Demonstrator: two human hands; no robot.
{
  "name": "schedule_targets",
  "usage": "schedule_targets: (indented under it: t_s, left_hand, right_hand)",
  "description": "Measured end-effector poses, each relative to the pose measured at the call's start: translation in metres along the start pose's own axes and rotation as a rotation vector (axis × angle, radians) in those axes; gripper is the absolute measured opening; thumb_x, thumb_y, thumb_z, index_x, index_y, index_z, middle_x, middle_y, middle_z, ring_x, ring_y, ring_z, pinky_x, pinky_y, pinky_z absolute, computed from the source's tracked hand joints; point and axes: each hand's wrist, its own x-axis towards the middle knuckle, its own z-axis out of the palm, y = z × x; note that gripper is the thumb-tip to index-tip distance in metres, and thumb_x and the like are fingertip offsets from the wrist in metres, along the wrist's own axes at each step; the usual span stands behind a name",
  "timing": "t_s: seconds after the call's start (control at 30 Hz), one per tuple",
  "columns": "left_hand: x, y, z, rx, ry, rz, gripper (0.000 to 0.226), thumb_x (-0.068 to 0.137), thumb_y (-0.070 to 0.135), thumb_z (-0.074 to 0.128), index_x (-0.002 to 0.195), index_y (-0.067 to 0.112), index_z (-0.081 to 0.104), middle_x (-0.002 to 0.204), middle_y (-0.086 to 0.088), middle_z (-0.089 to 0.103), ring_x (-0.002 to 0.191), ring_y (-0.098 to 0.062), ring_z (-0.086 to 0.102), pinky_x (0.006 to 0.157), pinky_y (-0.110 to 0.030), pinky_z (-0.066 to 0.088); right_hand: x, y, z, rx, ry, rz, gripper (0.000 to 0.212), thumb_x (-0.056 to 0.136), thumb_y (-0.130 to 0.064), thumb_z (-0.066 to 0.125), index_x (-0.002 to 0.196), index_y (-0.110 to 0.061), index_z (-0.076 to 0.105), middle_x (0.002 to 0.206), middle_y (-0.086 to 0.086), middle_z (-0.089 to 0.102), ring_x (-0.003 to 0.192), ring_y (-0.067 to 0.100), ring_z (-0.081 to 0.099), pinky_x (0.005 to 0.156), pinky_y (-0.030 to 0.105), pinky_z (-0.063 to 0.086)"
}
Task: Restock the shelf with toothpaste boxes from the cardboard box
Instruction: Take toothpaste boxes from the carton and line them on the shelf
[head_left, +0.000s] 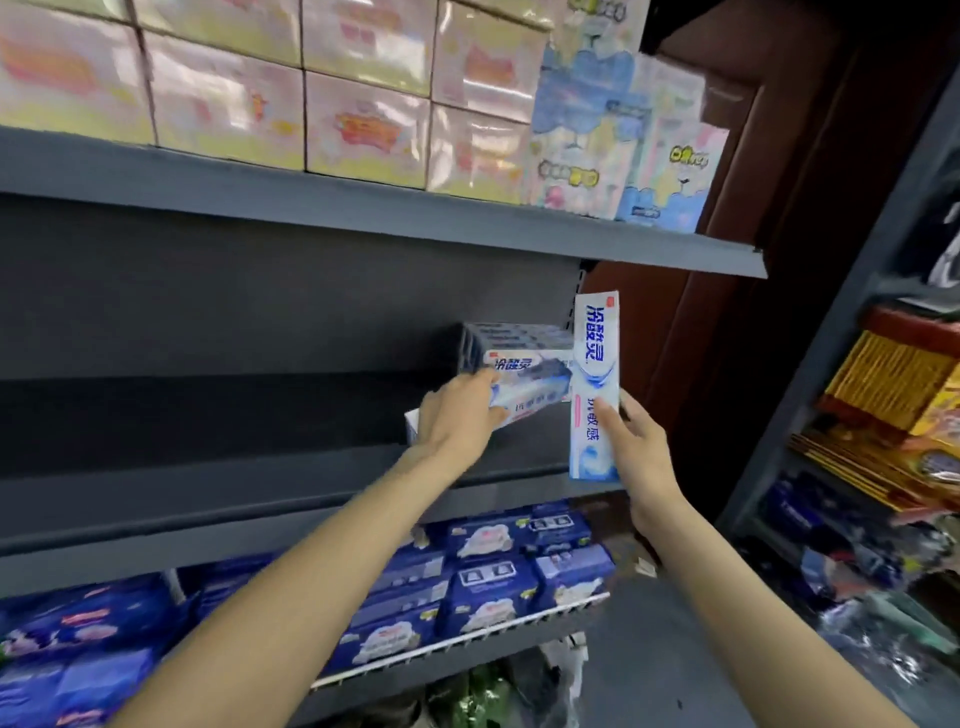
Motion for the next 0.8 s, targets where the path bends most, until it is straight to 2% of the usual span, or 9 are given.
schedule_targets:
  t_s: [0.17,0.23,0.3,0.4,0.47,0.5,0.6,0.67,0.8]
  left_hand:
    - [0.059,0.025,0.044,0.22,-0.127,0.122,0.049,0.093,0.025,0.056,0.14,0.023,0.042,0.139,-0.006,0.042,0.132,-0.026,0.034,0.105,-0.036,0.032]
    - [0.08,0.031,0.063,0.193,-0.187,0.096,0.047,0.093,0.023,0.055,0.138,0.019,0.044,0.142,-0.009,0.037,0.133,-0.028,0.031,0.108,-0.035,0.03]
    - [0.097,0.036,0.08,0.183,-0.206,0.074,0.045,0.091,0.022,0.057,0.135,0.017,0.047,0.139,-0.008,0.037,0.133,-0.028,0.032,0.105,-0.033,0.029]
    - [0.113,0.043,0.102,0.285,-0.178,0.104,0.044,0.09,0.024,0.058,0.133,0.017,0.05,0.139,-0.005,0.038,0.131,-0.024,0.031,0.105,-0.032,0.028]
    - [0.119,0.044,0.113,0.313,-0.153,0.1,0.045,0.09,0.026,0.058,0.133,0.018,0.05,0.14,-0.003,0.038,0.132,-0.023,0.029,0.105,-0.031,0.025]
    - [0.122,0.044,0.118,0.327,-0.129,0.089,0.044,0.09,0.027,0.058,0.132,0.019,0.052,0.139,-0.002,0.039,0.131,-0.022,0.028,0.104,-0.032,0.024]
    - [0.121,0.046,0.122,0.332,-0.034,0.043,0.039,0.087,0.032,0.061,0.124,0.023,0.056,0.133,0.002,0.041,0.127,-0.019,0.028,0.097,-0.032,0.021]
    - [0.117,0.046,0.119,0.292,0.026,-0.032,0.041,0.085,0.035,0.062,0.124,0.025,0.054,0.132,0.003,0.041,0.126,-0.018,0.029,0.096,-0.032,0.022]
    - [0.104,0.03,0.105,0.068,0.235,-0.361,0.049,0.081,0.027,0.069,0.124,0.016,0.048,0.131,-0.006,0.043,0.126,-0.027,0.034,0.1,-0.038,0.031]
  right_hand:
    - [0.065,0.022,-0.023,-0.088,-0.011,-0.02,0.022,0.077,-0.045,0.058,0.098,-0.042,0.066,0.102,0.001,0.072,0.099,0.026,0.067,0.092,0.053,0.05]
    - [0.089,0.031,-0.032,-0.092,-0.043,-0.029,0.016,0.079,-0.043,0.058,0.093,-0.047,0.066,0.1,0.0,0.072,0.097,0.025,0.067,0.091,0.053,0.05]
    - [0.114,0.039,-0.04,-0.075,-0.081,-0.041,0.013,0.084,-0.037,0.059,0.094,-0.041,0.065,0.101,0.003,0.072,0.098,0.028,0.067,0.091,0.052,0.05]
    - [0.145,0.05,-0.05,-0.015,-0.138,-0.037,0.017,0.094,-0.022,0.055,0.109,-0.027,0.062,0.094,0.001,0.072,0.085,0.016,0.07,0.079,0.036,0.057]
    - [0.158,0.055,-0.054,0.022,-0.189,-0.03,0.018,0.095,-0.019,0.053,0.111,-0.021,0.061,0.087,-0.006,0.072,0.071,0.004,0.069,0.064,0.019,0.055]
    - [0.163,0.057,-0.055,0.034,-0.216,-0.028,0.017,0.095,-0.02,0.053,0.11,-0.022,0.061,0.087,-0.007,0.072,0.071,0.003,0.07,0.063,0.018,0.054]
    - [0.175,0.063,-0.053,0.04,-0.299,-0.024,0.022,0.094,-0.021,0.055,0.114,-0.022,0.062,0.098,0.001,0.073,0.085,0.016,0.071,0.076,0.033,0.056]
    - [0.181,0.067,-0.05,0.042,-0.342,-0.014,0.027,0.092,-0.022,0.057,0.119,-0.022,0.062,0.103,0.003,0.072,0.09,0.019,0.07,0.083,0.038,0.056]
    - [0.193,0.069,-0.041,-0.118,-0.436,-0.066,0.045,0.079,-0.042,0.07,0.121,-0.028,0.062,0.107,0.002,0.071,0.095,0.019,0.067,0.09,0.041,0.053]
